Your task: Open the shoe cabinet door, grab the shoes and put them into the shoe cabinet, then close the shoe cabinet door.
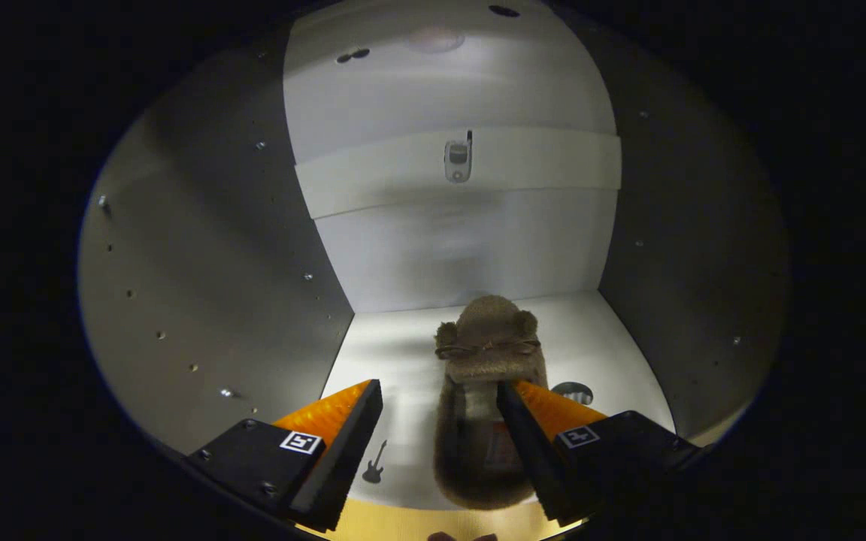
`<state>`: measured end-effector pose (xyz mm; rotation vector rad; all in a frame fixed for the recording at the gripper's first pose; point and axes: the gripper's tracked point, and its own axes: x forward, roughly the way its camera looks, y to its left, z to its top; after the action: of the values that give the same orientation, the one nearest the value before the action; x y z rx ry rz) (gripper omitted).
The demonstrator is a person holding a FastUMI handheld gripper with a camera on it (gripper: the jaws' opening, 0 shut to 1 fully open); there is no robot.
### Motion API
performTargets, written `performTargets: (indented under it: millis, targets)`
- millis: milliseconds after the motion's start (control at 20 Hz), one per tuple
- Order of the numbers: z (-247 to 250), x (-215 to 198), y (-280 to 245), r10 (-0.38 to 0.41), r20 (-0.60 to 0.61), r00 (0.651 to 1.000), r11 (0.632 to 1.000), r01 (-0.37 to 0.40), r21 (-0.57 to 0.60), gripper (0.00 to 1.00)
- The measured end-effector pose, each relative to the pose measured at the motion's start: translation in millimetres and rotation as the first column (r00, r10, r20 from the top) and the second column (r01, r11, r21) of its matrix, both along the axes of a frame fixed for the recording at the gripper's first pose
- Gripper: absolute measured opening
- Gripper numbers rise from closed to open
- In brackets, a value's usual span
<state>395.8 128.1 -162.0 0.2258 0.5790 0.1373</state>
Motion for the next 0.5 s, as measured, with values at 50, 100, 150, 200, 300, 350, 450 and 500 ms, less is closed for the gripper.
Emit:
performTargets:
  millis: [50,100,150,200,300,350,450,500]
  targets:
    - [10,-9,-3,-0.008,0.026,1.000,1.000,0.008,0.007,1.00]
    - [21,-19,-6,-0.012,0.065,0.998,1.000,0.011,0.012,0.98]
    - [29,-29,-7,-0.015,0.095,0.995,1.000,0.014,0.013,0.98]
    - [37,-41,-10,-0.022,0.130,0.991,1.000,0.021,0.010,0.98]
    - [56,-68,-16,-0.033,0.214,0.976,0.999,0.035,-0.009,0.98]
    - [63,-83,-19,-0.039,0.254,0.966,0.999,0.047,-0.024,0.98]
    - [79,-115,-24,-0.056,0.335,0.941,0.997,0.073,-0.038,0.98]
    - [85,-133,-26,-0.059,0.368,0.928,0.996,0.079,-0.042,0.98]
